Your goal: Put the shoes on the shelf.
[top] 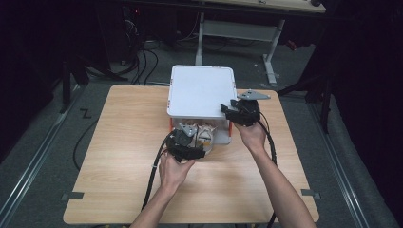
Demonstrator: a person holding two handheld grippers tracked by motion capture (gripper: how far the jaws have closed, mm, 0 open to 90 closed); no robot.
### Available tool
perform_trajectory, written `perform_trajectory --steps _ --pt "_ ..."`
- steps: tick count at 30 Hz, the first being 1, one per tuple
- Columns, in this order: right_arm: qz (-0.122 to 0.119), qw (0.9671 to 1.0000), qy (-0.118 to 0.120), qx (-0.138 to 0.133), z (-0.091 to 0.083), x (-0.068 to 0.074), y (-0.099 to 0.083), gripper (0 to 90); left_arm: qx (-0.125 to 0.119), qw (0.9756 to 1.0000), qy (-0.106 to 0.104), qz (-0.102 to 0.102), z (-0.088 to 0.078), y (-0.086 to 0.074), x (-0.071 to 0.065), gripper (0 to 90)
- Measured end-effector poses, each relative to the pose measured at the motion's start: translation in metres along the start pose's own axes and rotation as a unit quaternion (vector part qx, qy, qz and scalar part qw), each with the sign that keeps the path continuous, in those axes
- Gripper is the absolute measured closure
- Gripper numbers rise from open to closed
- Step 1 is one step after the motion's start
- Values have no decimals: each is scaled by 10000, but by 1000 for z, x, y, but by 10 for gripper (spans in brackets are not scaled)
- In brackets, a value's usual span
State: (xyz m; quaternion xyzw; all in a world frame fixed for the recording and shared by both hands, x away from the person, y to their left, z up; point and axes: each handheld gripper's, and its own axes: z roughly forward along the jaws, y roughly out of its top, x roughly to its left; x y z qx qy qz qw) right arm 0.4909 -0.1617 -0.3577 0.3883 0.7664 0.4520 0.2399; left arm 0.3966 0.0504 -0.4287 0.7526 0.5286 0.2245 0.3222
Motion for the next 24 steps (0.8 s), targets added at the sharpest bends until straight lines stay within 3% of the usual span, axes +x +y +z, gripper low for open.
perform_trajectory --steps 6,9,14,19,24 --pt "9 10000 -16 -27 0 0 -1 512 238 9996 -6 -123 14 -16 -2 105" --pt "8 10000 -9 -30 0 0 -1 512 340 9989 -88 -308 24 -19 -4 86" --pt "13 10000 -13 -34 0 0 -1 512 273 9988 168 -374 26 -20 -6 143" --pt "15 10000 -57 -41 1 2 -1 513 509 9970 394 -432 36 -20 -6 155" --pt "19 10000 -71 -29 1 2 -1 513 465 9969 376 -505 36 -21 -6 169"
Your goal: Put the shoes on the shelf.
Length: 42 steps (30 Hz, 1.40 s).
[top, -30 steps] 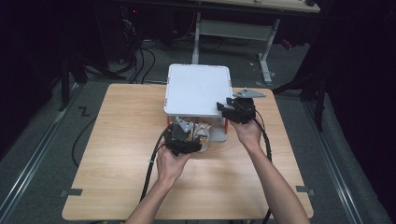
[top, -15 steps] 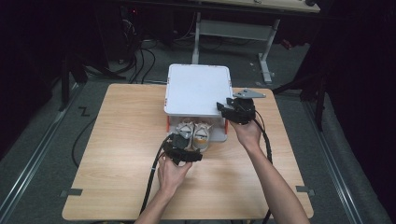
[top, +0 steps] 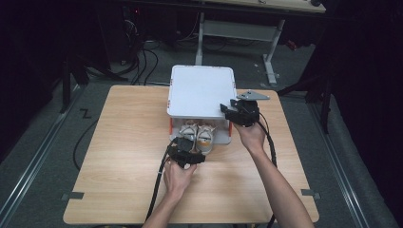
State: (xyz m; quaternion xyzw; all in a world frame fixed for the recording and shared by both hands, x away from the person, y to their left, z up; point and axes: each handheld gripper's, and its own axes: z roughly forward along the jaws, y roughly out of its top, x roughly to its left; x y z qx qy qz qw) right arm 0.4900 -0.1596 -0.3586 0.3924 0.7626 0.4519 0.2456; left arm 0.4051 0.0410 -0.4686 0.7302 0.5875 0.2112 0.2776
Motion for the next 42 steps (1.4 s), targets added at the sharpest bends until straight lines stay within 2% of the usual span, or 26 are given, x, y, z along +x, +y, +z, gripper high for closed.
perform_trajectory --steps 5,8,13,15,18,21,27,28,31,34,37,42 --pt "6 10000 -14 -3 0 1 0 513 32 10000 -5 -23 4 5 -1 161" --pt "-22 10000 -57 18 0 1 1 514 13 10000 -9 -22 6 9 -2 201" --pt "6 10000 -62 -35 0 2 -1 515 -39 10000 27 -50 11 13 -3 217" --pt "-18 10000 -67 -26 0 2 0 516 -42 9999 45 -97 12 14 -4 221" --pt "-48 10000 -49 -14 0 2 0 520 -47 9998 166 -63 15 17 -7 265" --pt "-48 10000 -30 -31 1 1 0 522 41 9999 156 18 17 22 -6 271" --pt "-49 10000 -27 -33 1 2 0 528 52 9999 159 -24 20 25 -7 269" --pt "-49 10000 -31 -27 1 2 0 528 61 9999 108 -21 19 24 -7 270" --pt "-38 10000 -31 -28 1 2 0 528 -47 10000 -49 -67 11 22 -9 276" --pt "-46 10000 -33 -37 1 2 0 528 -152 9998 -127 13 6 23 -16 302" --pt "-40 10000 -42 -30 1 2 0 528 -114 9999 -38 -19 10 27 -19 304" --pt "-53 10000 -51 -43 1 2 0 528 -233 9996 20 -160 16 30 -21 306"
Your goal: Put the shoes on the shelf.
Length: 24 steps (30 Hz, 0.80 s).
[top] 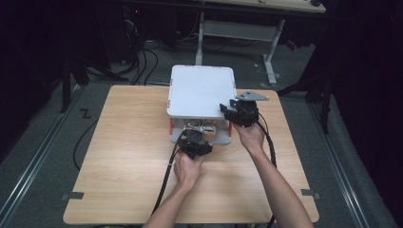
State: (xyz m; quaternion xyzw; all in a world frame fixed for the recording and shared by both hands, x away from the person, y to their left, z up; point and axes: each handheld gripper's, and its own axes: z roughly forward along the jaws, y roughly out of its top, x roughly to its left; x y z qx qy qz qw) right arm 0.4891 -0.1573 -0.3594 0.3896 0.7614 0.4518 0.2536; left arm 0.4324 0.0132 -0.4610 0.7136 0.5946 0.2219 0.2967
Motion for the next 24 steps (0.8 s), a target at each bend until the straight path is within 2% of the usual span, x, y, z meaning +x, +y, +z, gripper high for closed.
perform_trajectory --steps 5,7,14,16,17,18,19,20,24 --pt "6 10000 -4 -3 0 0 0 528 -128 9998 -4 -122 8 3 1 325" --pt "10 10000 -2 -3 0 0 0 528 -169 9995 -29 -278 12 4 1 332" --pt "21 10000 -10 4 0 0 0 528 -295 9988 128 -364 22 11 -4 356" --pt "16 10000 -16 -6 0 0 0 528 -351 9986 134 -381 25 13 -4 358" --pt "17 10000 -11 -6 0 0 0 528 -363 9982 122 -468 26 14 -6 358" --pt "21 10000 1 -3 0 0 0 528 -324 9985 53 -432 27 15 -5 358" --pt "22 10000 4 6 -1 0 0 528 -329 9981 120 -500 26 15 -6 358" --pt "11 10000 6 -8 0 0 -1 528 -330 9986 28 -415 27 15 -5 359" --pt "8 10000 9 1 -1 0 0 528 -265 9991 61 -320 24 12 -1 319"
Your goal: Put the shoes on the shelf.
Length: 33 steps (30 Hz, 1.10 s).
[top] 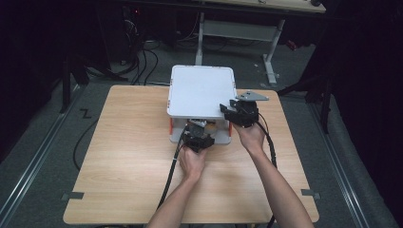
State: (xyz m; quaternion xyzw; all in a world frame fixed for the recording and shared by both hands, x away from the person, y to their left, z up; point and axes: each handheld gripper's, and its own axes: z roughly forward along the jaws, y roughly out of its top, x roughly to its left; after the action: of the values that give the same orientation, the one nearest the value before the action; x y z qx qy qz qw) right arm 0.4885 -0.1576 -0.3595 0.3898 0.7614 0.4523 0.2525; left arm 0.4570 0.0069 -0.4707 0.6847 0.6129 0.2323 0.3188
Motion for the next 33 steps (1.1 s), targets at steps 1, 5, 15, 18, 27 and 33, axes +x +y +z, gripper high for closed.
perform_trajectory --steps 1,5,15,18,27,33 --pt "6 10000 -2 -5 0 0 0 528 3 10000 -29 7 -1 0 2 308" --pt "21 10000 7 38 0 0 1 528 -48 9995 -215 206 -12 0 8 303" --pt "45 10000 58 29 0 -2 2 507 -121 9976 -532 414 -34 -6 32 316" --pt "46 10000 25 37 -1 -2 2 497 -184 9969 -528 560 -39 -6 35 317" --pt "51 9999 75 100 -14 -4 3 474 -383 9928 -855 743 -64 -2 56 314" --pt "111 9999 114 45 -27 -7 4 473 -562 9912 -959 716 -79 1 65 312"
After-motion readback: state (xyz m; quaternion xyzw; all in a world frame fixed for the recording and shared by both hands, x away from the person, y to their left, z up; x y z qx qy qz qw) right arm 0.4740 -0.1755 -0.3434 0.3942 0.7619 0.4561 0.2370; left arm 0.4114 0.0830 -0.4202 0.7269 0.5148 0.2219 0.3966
